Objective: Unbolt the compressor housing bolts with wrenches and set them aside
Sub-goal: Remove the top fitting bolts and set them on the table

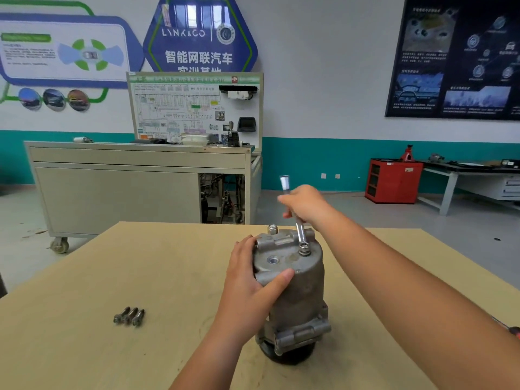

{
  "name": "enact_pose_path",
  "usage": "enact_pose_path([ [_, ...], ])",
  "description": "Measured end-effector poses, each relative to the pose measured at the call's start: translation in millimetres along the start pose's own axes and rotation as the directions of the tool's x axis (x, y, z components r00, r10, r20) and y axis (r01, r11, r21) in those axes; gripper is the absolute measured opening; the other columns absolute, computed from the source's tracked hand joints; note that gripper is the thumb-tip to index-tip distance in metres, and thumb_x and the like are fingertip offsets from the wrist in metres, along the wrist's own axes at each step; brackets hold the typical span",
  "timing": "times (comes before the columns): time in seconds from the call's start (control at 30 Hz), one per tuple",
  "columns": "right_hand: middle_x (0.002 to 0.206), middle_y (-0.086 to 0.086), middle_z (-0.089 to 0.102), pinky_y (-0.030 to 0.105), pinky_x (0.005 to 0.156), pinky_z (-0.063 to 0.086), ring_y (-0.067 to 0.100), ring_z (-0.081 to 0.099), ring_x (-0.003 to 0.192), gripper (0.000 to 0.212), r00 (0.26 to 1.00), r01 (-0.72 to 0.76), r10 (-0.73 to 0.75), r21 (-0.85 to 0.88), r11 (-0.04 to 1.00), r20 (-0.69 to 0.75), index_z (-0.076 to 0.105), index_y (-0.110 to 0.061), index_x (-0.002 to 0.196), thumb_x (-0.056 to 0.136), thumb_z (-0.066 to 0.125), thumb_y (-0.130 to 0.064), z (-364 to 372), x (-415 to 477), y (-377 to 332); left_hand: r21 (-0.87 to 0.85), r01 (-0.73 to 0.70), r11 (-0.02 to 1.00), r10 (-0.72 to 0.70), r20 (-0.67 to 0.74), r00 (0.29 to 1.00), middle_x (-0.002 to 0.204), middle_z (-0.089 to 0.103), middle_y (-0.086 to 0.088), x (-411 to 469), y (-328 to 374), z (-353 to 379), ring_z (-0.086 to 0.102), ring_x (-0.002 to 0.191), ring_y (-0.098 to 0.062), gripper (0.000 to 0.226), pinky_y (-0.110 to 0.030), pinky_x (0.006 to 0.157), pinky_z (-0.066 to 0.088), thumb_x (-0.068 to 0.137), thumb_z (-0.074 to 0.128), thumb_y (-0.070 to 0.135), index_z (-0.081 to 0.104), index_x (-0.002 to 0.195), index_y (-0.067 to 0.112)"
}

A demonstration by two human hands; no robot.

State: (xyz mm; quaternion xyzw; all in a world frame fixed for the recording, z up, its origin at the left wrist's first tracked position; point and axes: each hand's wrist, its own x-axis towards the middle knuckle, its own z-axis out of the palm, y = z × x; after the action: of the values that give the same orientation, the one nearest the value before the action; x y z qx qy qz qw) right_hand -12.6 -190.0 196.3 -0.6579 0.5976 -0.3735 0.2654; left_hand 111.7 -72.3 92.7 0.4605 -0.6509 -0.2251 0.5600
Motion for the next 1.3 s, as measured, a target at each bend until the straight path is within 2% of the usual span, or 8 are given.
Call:
enact_pose_path([
  [0.1,0.062,0.002,0.052,0.023,0.045,0.033,0.017,0.049,0.054,0.024,0.953,0.264,-0.117,-0.578,0.772,0.279,0.057,-0.008,0.075,0.090,0.056,-0.027,22.3,-3.1,-28.9,0.001,-0.007,1.000,0.007,0.006,1.000,0.126,0.040,0.027,0.6,-2.2,1.1,0.042,0.118,0.011,0.065,-0.010,0.094,0.038,0.072,0.066,0.050,0.037,0.129,0.039],
  [0.17,0.061,0.003,0.047,0.026,0.046,0.030,0.020,0.045,0.059,0.029,0.891,0.436,-0.168,-0.688,0.580,0.423,0.053,-0.007,0.068,0.091,0.055,-0.025,36.8,-9.6,-39.9,0.015,0.012,1.000,-0.012,0.013,1.000,0.138,0.039,0.014,1.0,-2.3,0.8,0.038,0.129,-0.002,0.078,-0.028,0.107,0.037,0.070,0.063,0.051,0.037,0.139,0.028],
  [0.23,0.068,0.004,0.059,0.024,0.048,0.033,0.016,0.049,0.059,0.025,0.849,0.510,-0.259,-0.588,0.628,0.460,0.060,-0.007,0.081,0.093,0.055,-0.028,36.4,-13.2,-46.1,0.013,0.029,0.999,-0.030,0.024,0.999,0.146,0.034,0.005,0.9,-1.5,0.1,0.033,0.136,-0.012,0.083,-0.040,0.111,0.033,0.075,0.069,0.050,0.034,0.144,0.022],
  [0.33,0.073,0.003,0.065,0.022,0.052,0.040,0.009,0.057,0.058,0.027,0.837,0.532,-0.408,-0.368,0.762,0.365,0.063,-0.009,0.090,0.094,0.053,-0.034,18.3,-14.6,-48.5,0.009,0.044,0.999,-0.044,0.024,0.999,0.146,0.034,0.006,0.2,-0.7,0.5,0.034,0.136,-0.012,0.083,-0.040,0.112,0.033,0.077,0.072,0.050,0.033,0.145,0.022],
  [0.5,0.063,-0.004,0.049,0.016,0.044,0.042,0.001,0.046,0.041,0.022,0.886,0.321,-0.349,0.138,0.937,0.304,0.057,-0.017,0.082,0.098,0.046,-0.026,-6.0,-10.1,-36.0,0.004,0.049,0.999,-0.049,0.006,0.999,0.134,0.040,0.015,-0.3,2.1,1.0,0.042,0.124,-0.002,0.078,-0.034,0.107,0.038,0.067,0.064,0.054,0.038,0.137,0.031],
  [0.7,0.062,-0.004,0.045,0.026,0.052,0.037,0.010,0.040,0.053,0.027,0.867,0.419,-0.411,0.035,0.908,0.281,0.052,-0.022,0.075,0.099,0.042,-0.025,20.5,-18.6,-34.2,0.010,0.076,0.997,-0.076,0.010,0.997,0.145,0.035,0.009,-0.8,3.1,0.8,0.035,0.135,-0.011,0.082,-0.041,0.111,0.034,0.075,0.071,0.054,0.034,0.143,0.026],
  [0.83,0.052,-0.005,0.041,0.021,0.047,0.032,0.002,0.036,0.039,0.033,0.829,0.502,-0.469,-0.039,0.864,0.304,0.055,-0.023,0.070,0.100,0.040,-0.028,26.2,-25.5,-39.6,0.008,0.080,0.997,-0.080,0.010,0.997,0.143,0.035,0.012,-1.1,3.9,0.3,0.036,0.133,-0.008,0.079,-0.039,0.111,0.035,0.074,0.071,0.051,0.034,0.140,0.029],
  [1.3,0.049,-0.004,0.036,0.021,0.043,0.032,0.005,0.031,0.036,0.034,0.847,0.373,-0.385,0.106,0.922,0.367,0.058,-0.014,0.077,0.101,0.038,-0.028,14.6,-27.5,-47.5,-0.005,0.087,0.996,-0.086,0.026,0.996,0.139,0.036,0.016,-1.6,3.3,1.0,0.039,0.128,-0.003,0.077,-0.035,0.109,0.037,0.066,0.064,0.055,0.032,0.135,0.039],
])
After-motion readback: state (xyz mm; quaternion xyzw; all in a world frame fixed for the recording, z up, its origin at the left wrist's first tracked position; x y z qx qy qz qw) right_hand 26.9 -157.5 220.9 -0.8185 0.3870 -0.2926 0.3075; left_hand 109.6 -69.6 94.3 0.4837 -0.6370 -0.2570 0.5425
